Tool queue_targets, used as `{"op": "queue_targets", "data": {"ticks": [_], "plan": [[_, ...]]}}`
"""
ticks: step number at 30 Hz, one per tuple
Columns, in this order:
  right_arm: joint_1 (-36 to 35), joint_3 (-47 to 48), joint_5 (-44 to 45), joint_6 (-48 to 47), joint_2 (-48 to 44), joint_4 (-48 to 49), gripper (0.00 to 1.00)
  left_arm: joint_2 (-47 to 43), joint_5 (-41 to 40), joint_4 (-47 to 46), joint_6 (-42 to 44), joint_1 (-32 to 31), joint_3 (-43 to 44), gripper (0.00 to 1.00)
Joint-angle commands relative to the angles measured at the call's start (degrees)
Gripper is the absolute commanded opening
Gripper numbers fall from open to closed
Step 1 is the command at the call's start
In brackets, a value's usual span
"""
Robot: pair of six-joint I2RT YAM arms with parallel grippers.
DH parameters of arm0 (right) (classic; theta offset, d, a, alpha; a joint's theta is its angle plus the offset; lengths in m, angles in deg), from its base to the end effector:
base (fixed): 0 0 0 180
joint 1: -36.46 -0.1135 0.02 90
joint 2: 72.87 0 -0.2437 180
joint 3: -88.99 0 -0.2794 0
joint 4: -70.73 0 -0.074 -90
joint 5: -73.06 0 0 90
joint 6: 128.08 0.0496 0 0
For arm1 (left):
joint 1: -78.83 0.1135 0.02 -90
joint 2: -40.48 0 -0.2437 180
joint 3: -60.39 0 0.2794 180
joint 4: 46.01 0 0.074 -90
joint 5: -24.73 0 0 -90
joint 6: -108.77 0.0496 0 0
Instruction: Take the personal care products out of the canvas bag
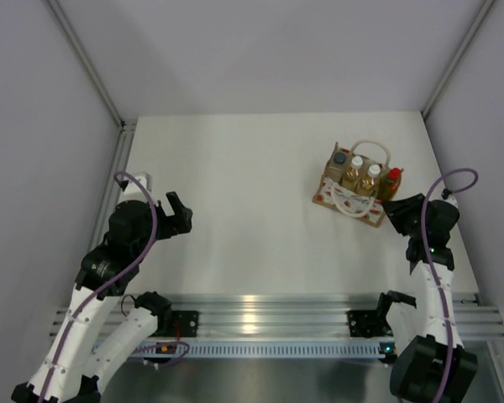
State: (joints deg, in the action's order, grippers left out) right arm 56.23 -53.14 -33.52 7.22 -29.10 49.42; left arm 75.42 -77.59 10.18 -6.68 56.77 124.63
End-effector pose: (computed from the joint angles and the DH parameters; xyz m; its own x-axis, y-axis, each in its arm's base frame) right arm 0.2213 -0.0645 0.1978 -0.2420 0.8109 -0.5328 0.3659 0.5849 0.7239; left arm 0.1644 -0.0552 0.3344 -0.4604 -0.2664 -0.8468 -0.0081 0.9551 -0.2961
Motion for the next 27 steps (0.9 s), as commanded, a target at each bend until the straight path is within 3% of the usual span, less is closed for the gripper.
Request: {"op": "queue_targets", "data": {"ticks": [1,5,11,15,20,23,24,27], "plan": [[2.4,1.1,2.8,-1.1,2.3,-0.2,0.32,0.2,0.8,-1.6,-0.3,-0.2,0.4,0.98],[3.3,2.9,2.3,0.0,4.2,-0.1,0.27,-0.2,0.4,-1.6,-0.3,-0.1,0.5,0.98],[3.3,-2.0,3.2,2.0,2.0,1.2,0.19,0.6,0.7,-2.0,-3.5,-0.2,1.9,0.98],[3.3,-5.3,2.3,2.3,1.0,2.1,0.15,2.8,8.9,-7.7,-7.7,-0.2,2.7,0.98],[3.3,-7.4,-0.6,3.1,0.8,3.7,0.00,11.7,21.8,-20.2,-13.3,-0.9,4.2,0.98],[3.3,-8.6,-2.1,4.0,0.0,4.5,0.00,20.6,18.7,-25.1,-12.8,-7.7,8.0,0.98],[3.3,-8.9,-2.3,4.4,-0.3,4.9,0.00,23.4,16.3,-25.4,-12.0,-13.6,12.3,0.98],[3.3,-9.9,-3.3,5.2,-1.6,5.5,0.00,36.8,7.5,-25.3,-6.2,-23.3,21.2,0.98]]}}
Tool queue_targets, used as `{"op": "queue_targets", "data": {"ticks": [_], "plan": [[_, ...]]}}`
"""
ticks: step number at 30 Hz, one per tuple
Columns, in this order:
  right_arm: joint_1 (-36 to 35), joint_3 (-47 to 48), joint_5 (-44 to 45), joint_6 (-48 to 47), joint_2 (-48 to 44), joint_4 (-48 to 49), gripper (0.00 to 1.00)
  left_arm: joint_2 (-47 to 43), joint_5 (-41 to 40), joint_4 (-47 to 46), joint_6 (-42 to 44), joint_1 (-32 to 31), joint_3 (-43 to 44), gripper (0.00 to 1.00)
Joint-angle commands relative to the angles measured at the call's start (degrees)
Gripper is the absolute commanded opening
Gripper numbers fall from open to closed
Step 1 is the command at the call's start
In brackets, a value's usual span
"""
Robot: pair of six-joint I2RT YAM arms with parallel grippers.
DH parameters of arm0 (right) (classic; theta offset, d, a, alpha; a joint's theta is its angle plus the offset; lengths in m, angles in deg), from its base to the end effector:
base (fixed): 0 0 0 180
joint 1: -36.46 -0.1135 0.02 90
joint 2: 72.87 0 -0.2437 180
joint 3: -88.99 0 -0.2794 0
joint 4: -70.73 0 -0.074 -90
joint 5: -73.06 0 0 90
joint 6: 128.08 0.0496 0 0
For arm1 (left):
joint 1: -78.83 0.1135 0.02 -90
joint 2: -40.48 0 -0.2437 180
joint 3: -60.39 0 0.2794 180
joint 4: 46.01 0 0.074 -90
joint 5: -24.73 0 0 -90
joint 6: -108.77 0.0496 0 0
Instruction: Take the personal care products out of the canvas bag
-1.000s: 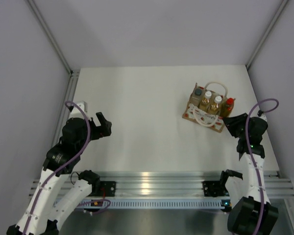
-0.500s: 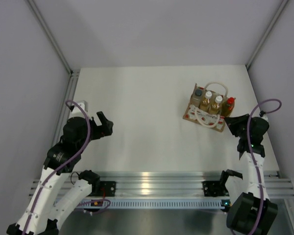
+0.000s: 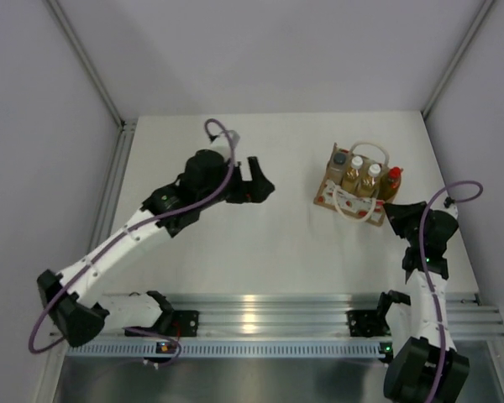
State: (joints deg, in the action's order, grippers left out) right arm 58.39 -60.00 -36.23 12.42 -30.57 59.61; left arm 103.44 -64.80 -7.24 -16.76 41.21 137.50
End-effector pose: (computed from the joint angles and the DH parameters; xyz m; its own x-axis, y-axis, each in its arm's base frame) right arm 0.2152 -0.0690 0.1768 -0.1715 0.8542 -0.4909 0.3169 0.5196 0.7935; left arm 0.2314 -0.1789 0.3474 -0.6267 -0.2507 -0.7378 0.3098 0.7887 -0.5311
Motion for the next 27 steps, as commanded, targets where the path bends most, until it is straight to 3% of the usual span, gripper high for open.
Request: {"op": "queue_targets", "data": {"ticks": [1,7,11,15,23,27], "plan": [[1.1,-3.1,-0.9,0.0,-0.4,-4.7,0.00,12.3,-6.2,-8.0,6.1,-12.3,14.9,0.98],[1.1,-4.3,-2.5,2.1,-4.0,-4.8,0.00,40.3,-8.5,-8.2,14.1,-22.0,40.4,0.98],[1.1,-4.5,-3.0,2.6,-5.5,-4.9,0.00,50.0,-10.2,-10.9,16.8,-24.3,49.7,0.98],[1.1,-4.3,-3.2,1.8,-5.7,-4.9,0.00,56.3,-5.0,-19.3,17.9,-24.5,53.2,0.91],[1.1,-3.9,-3.2,1.4,-4.4,-4.7,0.00,67.2,-2.6,-28.3,20.8,-24.5,62.9,0.72],[1.1,-4.0,-2.6,1.2,-4.4,-4.7,0.00,71.2,-3.5,-32.3,21.4,-24.5,64.9,0.72]]}}
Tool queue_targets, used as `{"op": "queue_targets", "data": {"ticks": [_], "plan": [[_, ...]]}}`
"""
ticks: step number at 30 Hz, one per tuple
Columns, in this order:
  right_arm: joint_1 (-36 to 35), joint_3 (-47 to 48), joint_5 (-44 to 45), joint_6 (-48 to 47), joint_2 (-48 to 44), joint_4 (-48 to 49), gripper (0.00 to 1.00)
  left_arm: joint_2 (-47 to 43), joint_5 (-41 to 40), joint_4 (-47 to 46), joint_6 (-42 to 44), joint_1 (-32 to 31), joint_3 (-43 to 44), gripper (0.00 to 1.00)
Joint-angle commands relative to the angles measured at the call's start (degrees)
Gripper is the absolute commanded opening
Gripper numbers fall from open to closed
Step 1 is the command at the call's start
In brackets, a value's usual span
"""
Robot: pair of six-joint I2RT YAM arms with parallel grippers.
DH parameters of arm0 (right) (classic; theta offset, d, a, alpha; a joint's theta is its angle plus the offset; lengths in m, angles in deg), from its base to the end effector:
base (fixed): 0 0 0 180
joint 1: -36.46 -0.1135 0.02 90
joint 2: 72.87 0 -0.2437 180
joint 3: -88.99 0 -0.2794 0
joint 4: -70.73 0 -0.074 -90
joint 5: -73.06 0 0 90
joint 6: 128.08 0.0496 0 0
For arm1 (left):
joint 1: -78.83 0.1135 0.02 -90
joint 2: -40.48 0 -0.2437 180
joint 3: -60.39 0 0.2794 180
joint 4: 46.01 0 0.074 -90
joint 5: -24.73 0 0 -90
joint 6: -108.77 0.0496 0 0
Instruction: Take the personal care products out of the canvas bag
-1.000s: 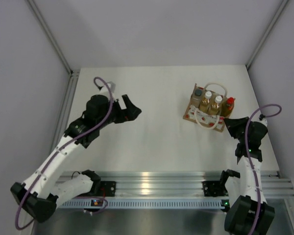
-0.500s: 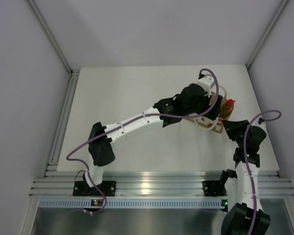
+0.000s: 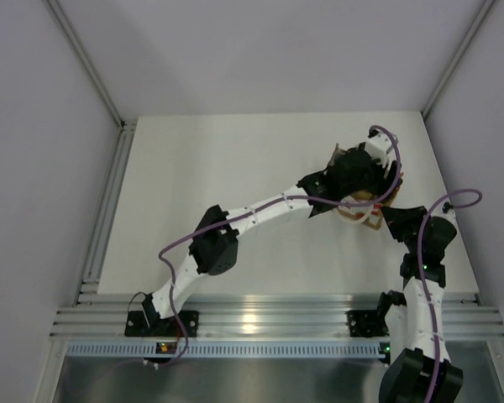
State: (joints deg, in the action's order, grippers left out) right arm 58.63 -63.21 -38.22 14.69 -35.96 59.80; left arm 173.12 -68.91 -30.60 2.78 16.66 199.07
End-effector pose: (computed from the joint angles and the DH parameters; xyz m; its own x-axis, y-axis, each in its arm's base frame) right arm 0.2049 -0.0641 0.1744 -0.1634 0.8678 -0.4694 0.2744 0.4970 0.8232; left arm 0.2758 -0.5157 0.3021 -0.3081 -0.0052 -0.9513 0.7994 0.5408 -0.2619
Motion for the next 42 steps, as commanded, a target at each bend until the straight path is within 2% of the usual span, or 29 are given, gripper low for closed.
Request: {"op": "queue_targets", "data": {"ticks": [1,4,9,19,26,29,30,35,38,42], "plan": [[0.9,-0.9,-0.6,-1.1,1.0,-4.8,0.00,3.4,0.4,-9.3,1.8,0.0,4.7,0.72],[0.9,-1.0,-0.5,-1.4,1.1,-4.8,0.00,6.8,1.0,-10.6,1.8,0.0,7.7,0.72],[0.9,-1.0,-1.9,-1.4,1.4,-4.0,0.00,9.6,-0.3,-14.5,2.2,0.1,8.4,0.72],[0.9,-1.0,-3.5,-2.2,2.1,-3.1,0.00,14.9,-1.8,-16.5,2.9,0.1,11.4,0.71],[0.9,-1.4,-4.3,-2.1,2.4,-2.1,0.00,16.6,-3.5,-17.0,4.3,0.1,11.5,0.59],[0.9,-1.6,-4.6,-2.1,2.7,-2.1,0.00,16.9,-4.3,-16.9,4.7,0.1,11.5,0.44],[0.9,-1.7,-4.6,-2.1,2.9,-2.0,0.00,16.6,-4.4,-16.7,4.8,0.1,11.5,0.36],[0.9,-1.5,-5.1,-2.0,3.4,-0.4,0.00,16.2,-4.5,-16.5,5.5,0.0,11.5,0.17],[0.9,-1.2,-5.3,-1.9,3.3,-0.4,0.00,16.0,-4.4,-16.3,5.8,0.0,11.5,0.00],[0.9,-0.8,-5.4,-1.9,3.4,-0.4,0.00,14.8,-3.1,-16.1,5.5,-0.1,11.6,0.00]]}}
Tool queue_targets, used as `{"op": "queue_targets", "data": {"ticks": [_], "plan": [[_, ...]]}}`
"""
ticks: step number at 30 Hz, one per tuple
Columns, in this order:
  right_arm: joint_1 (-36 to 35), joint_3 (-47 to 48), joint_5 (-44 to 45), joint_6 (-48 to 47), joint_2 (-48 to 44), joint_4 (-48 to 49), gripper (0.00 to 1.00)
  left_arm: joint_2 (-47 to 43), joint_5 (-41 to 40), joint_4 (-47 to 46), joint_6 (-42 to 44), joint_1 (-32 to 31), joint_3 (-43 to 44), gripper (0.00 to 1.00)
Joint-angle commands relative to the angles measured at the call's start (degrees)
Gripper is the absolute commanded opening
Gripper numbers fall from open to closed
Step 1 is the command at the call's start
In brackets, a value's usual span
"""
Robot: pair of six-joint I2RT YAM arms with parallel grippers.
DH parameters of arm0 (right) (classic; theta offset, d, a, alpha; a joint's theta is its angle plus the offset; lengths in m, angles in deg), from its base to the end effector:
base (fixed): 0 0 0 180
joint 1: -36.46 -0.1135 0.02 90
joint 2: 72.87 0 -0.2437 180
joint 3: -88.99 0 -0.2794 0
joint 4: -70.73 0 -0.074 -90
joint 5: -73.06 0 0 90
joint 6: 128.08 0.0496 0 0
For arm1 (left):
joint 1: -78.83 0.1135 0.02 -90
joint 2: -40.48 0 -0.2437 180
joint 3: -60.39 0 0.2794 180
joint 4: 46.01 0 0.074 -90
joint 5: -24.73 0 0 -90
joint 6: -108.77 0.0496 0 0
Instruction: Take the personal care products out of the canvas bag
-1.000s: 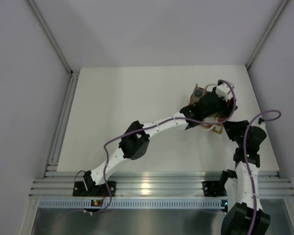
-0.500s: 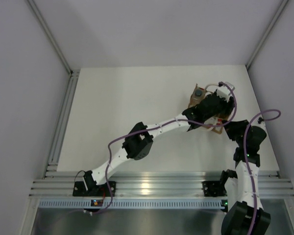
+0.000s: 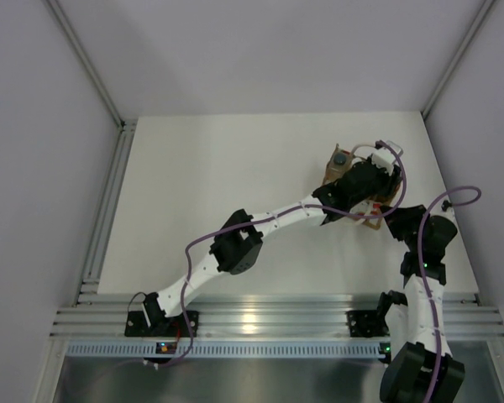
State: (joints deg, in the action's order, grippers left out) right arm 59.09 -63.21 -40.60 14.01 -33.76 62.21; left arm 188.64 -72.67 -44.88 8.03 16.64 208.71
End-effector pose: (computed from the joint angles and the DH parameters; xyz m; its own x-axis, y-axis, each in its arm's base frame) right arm 0.2082 -0.0652 0.1719 -0.1892 0.8618 -0.4706 0.2495 0.5057 0.8258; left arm 0.2994 -0.5539 0.2408 -0.1600 -0.0927 -0.9827 0.8013 0.5692 -0.1842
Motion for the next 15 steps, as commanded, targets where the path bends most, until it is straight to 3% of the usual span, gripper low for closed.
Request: {"op": "queue_targets", "data": {"ticks": [1,15], "plan": [[0.4,-0.7,-2.9,-1.1,1.1,-2.8,0.00,-1.0,1.0,-1.8,0.2,0.0,2.1,0.00],[0.5,-1.4,-0.5,-0.3,2.4,-1.2,0.00,-5.4,2.7,-3.3,0.5,-0.4,6.2,0.00]]}}
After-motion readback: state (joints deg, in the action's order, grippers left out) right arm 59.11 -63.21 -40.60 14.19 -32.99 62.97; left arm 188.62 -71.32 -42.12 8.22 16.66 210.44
